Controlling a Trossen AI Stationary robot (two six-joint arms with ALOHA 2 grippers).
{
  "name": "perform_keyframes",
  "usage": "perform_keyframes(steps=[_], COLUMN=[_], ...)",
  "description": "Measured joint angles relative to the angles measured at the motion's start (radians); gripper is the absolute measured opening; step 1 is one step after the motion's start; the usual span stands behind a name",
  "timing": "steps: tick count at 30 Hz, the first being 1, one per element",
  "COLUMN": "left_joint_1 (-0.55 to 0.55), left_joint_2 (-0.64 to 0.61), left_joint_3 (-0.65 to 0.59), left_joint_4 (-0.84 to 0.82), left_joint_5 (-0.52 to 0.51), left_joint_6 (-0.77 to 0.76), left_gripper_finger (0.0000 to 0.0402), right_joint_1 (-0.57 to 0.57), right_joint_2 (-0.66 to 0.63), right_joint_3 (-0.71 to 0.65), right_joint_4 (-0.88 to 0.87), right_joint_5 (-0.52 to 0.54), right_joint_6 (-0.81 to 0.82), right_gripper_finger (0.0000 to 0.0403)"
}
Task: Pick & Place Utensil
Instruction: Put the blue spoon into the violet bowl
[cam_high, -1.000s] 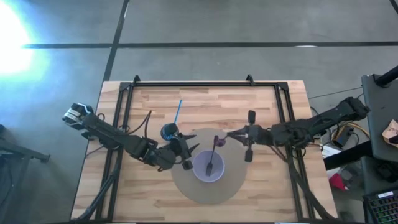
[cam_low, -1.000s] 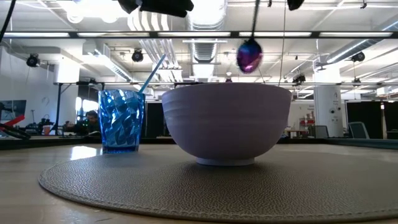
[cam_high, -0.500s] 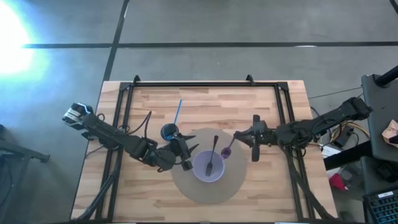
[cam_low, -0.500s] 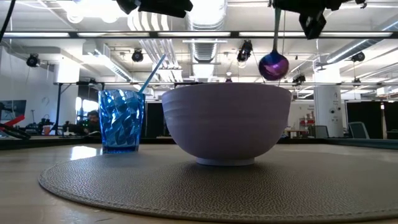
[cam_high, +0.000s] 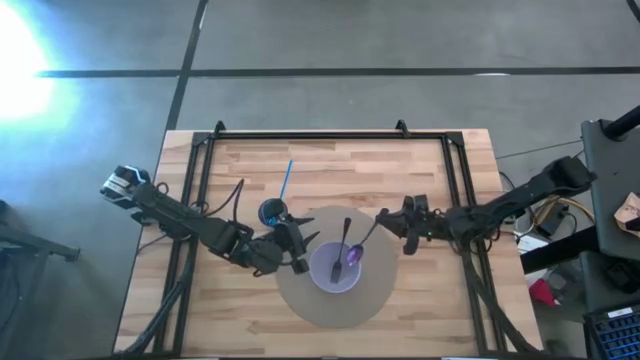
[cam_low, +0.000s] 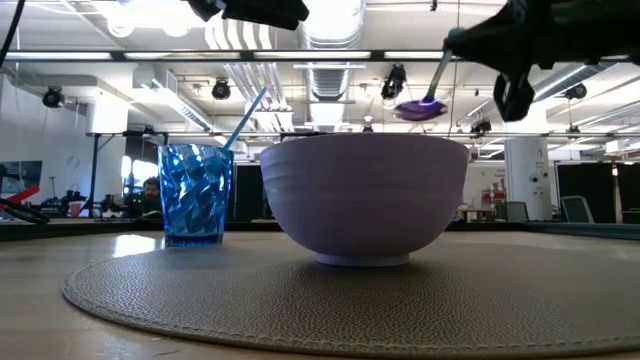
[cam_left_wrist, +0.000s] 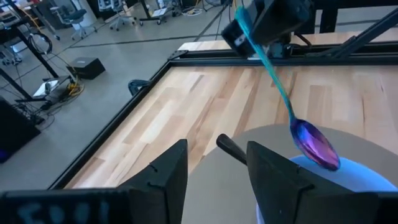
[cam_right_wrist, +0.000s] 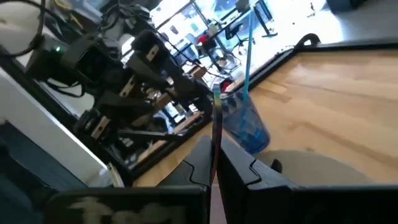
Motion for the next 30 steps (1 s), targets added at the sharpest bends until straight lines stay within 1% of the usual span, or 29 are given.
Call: perform_keyframes(steps=[7, 14, 17, 22, 30], left_joint_1=[0.000, 0.000, 0.000, 0.000, 0.001], left_joint_2=[0.000, 0.000, 0.000, 0.001, 0.001], left_joint_3=[0.000, 0.000, 0.000, 0.000, 0.000], left_joint_4=[-0.008, -0.007, -0.007, -0.009, -0.013], left_joint_5=[0.000, 0.000, 0.000, 0.000, 0.000], left_joint_6=[0.000, -0.002, -0.003, -0.003, -0.004], left_gripper_finger=[0.0159, 0.0159, 0.0159, 0.0159, 0.0159], right_joint_1=[0.000, 0.002, 0.003, 0.003, 0.003], right_joint_2=[0.137, 0.274, 0.317, 0.358, 0.400], right_joint_3=[-0.040, 0.013, 0.037, 0.056, 0.056], right_joint_4=[0.155, 0.170, 0.169, 0.169, 0.167], right_joint_5=[0.021, 0.020, -0.008, -0.039, -0.038], right_joint_6=[0.083, 0.097, 0.097, 0.098, 0.116], right_gripper_finger=[0.0008, 0.0008, 0.0008, 0.0008, 0.0008])
